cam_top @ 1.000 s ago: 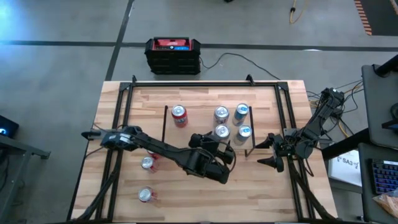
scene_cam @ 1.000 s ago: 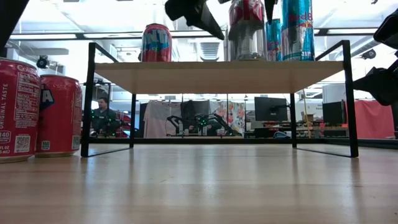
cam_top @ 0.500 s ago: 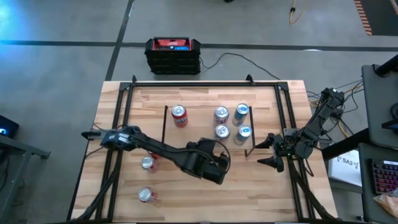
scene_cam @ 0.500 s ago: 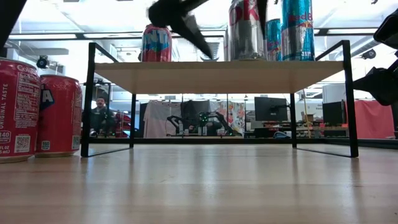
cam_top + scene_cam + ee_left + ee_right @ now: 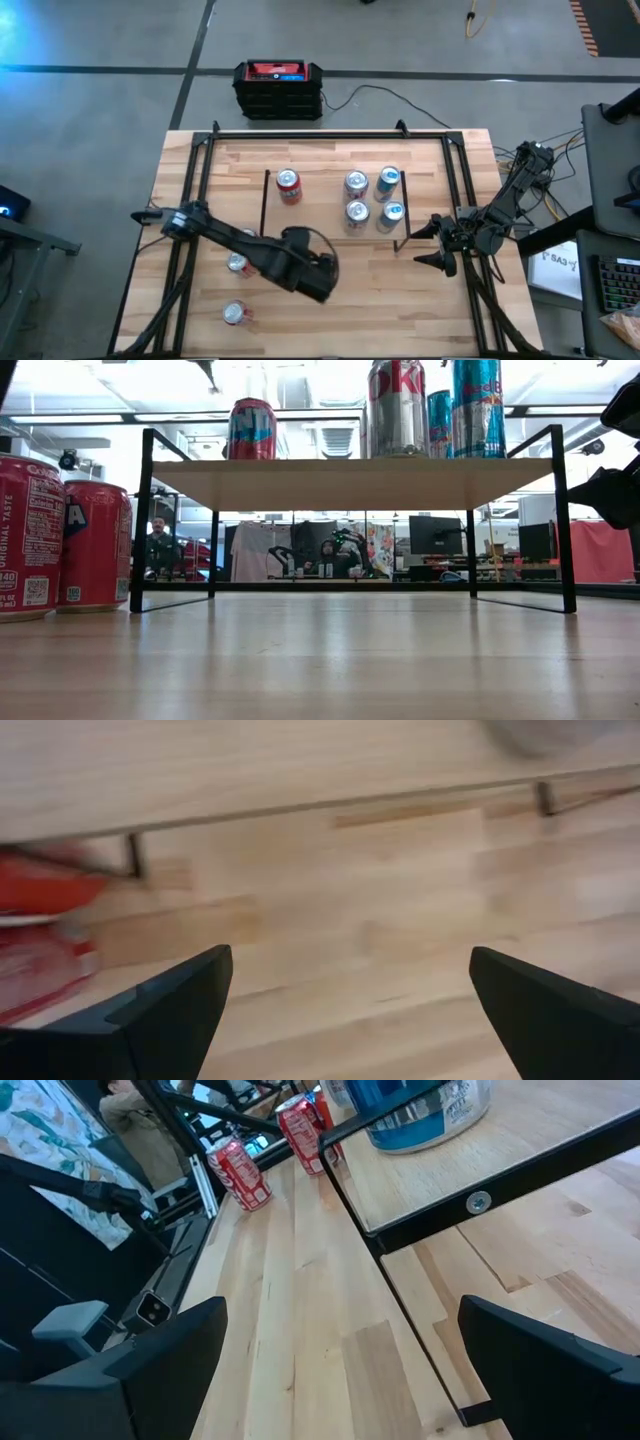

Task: Place canned beverage on shelf
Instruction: Put the top red white soda can on the shelf

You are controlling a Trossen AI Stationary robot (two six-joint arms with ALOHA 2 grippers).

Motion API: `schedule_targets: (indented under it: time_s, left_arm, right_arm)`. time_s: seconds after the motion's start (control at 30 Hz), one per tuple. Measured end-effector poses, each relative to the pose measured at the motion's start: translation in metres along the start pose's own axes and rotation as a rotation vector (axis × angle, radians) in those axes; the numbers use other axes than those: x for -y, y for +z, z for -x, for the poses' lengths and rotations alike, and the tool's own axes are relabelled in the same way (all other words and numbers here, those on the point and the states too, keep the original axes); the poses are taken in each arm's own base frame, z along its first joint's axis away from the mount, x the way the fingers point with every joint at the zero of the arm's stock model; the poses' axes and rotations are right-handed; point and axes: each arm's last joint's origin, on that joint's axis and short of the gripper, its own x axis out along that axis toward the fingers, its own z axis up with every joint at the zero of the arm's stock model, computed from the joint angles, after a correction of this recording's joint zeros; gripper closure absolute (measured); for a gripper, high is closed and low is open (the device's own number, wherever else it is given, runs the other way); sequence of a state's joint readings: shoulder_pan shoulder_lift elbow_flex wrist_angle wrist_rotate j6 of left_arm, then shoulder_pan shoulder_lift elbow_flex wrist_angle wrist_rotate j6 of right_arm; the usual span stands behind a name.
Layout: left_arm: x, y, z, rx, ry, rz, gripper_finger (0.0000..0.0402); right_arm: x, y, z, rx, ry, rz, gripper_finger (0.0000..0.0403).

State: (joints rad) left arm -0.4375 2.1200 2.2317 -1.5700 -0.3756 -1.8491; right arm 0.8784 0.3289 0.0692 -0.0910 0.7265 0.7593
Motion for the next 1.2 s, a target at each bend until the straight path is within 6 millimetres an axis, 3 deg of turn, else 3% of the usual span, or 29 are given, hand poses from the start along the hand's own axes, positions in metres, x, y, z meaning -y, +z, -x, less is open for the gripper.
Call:
schedule_targets:
  time_s: [0.13,0.4,0.67,1.03,1.2]
  left_arm:
    - [-0.023,-0.007,-0.005,0.022,0.066,0.074,0.0010]
    - [-0.085,0.004,0.000,-0.106,0.230,0.195,0.0019]
    - [-0.125,-0.003,0.012,-0.189,0.277,0.202,0.0019]
    - [-0.150,-0.027,-0.007,-0.114,0.349,0.235,0.0023]
    - [-0.151,-0.026,-0.011,-0.065,0.321,0.255,0.0059]
  right_arm:
    - [0.000,0.000,0.000,-0.003,-0.002,0.003,0.0019]
    - [0.000,0.000,0.000,-0.002,-0.002,0.002,0.0019]
    - [0.000,0.000,0.000,-0.002,-0.002,0.003,0.0019]
    - [0.000,0.000,0.000,-0.002,-0.002,0.003,0.0019]
    - [0.000,0.000,0.000,-0.002,-0.002,0.003,0.0019]
